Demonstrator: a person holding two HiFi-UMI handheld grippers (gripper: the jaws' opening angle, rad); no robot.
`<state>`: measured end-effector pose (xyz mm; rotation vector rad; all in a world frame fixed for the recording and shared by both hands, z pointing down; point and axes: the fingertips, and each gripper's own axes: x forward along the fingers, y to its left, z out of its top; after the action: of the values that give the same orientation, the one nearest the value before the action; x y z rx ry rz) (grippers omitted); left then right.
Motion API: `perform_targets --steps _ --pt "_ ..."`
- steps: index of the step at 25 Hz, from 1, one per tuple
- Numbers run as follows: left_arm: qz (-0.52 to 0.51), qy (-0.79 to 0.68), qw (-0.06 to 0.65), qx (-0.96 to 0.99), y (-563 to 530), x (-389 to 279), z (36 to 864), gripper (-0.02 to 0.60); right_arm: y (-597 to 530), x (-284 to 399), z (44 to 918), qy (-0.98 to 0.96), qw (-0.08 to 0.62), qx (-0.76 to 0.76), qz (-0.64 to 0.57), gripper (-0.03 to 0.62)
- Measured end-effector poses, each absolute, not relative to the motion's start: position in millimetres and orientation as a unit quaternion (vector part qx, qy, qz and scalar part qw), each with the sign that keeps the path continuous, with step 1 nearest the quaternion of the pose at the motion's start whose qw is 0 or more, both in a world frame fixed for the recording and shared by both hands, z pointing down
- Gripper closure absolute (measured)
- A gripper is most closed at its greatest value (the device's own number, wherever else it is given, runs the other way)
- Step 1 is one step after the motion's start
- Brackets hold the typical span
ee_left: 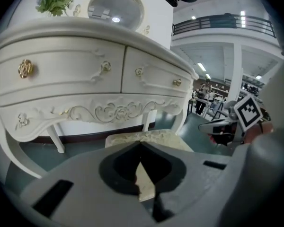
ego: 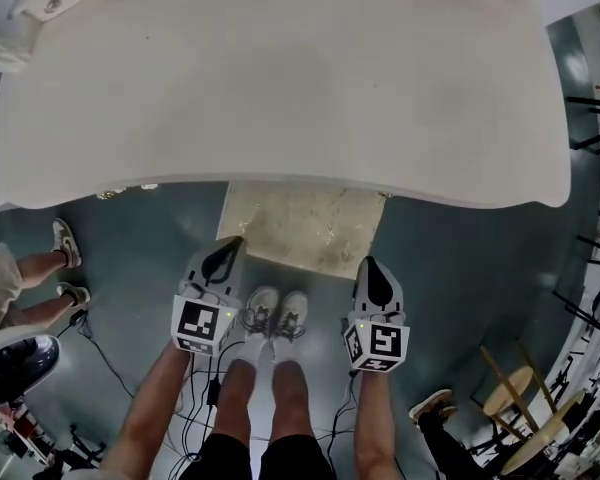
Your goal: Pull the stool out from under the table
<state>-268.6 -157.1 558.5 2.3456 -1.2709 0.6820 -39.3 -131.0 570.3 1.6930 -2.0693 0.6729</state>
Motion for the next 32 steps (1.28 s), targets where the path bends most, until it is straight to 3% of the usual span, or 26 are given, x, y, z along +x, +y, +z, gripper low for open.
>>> perform_targets --steps 8,10,11,13,20,32 --pt "0.246 -0.446 0.215 0.833 -168 -269 600 0.580 -129 -31 613 -0.729 0.189 0.594 0.282 0.588" --pt "0.243 -0.435 0.235 0.834 -168 -267 610 0.546 -131 -26 621 -0.725 0.179 0.592 0.302 0.587" --pt "0.243 -0.431 0.250 0.832 -168 -267 616 0.504 -132 -24 626 -0.724 0.173 0.589 0.315 0.562" --pt "0.240 -0.430 0.278 0.825 -170 -269 628 0.421 -135 -19 637 -0.721 0.163 0.578 0.346 0.405" --pt "0.205 -0.436 0.346 0.805 -180 -292 658 0.207 -143 -7 670 -0.710 0.126 0.543 0.430 0.244" --pt "0.215 -0.406 0.439 0.772 -189 -304 719 0.193 -148 -4 720 -0.689 0.090 0.492 0.525 0.206"
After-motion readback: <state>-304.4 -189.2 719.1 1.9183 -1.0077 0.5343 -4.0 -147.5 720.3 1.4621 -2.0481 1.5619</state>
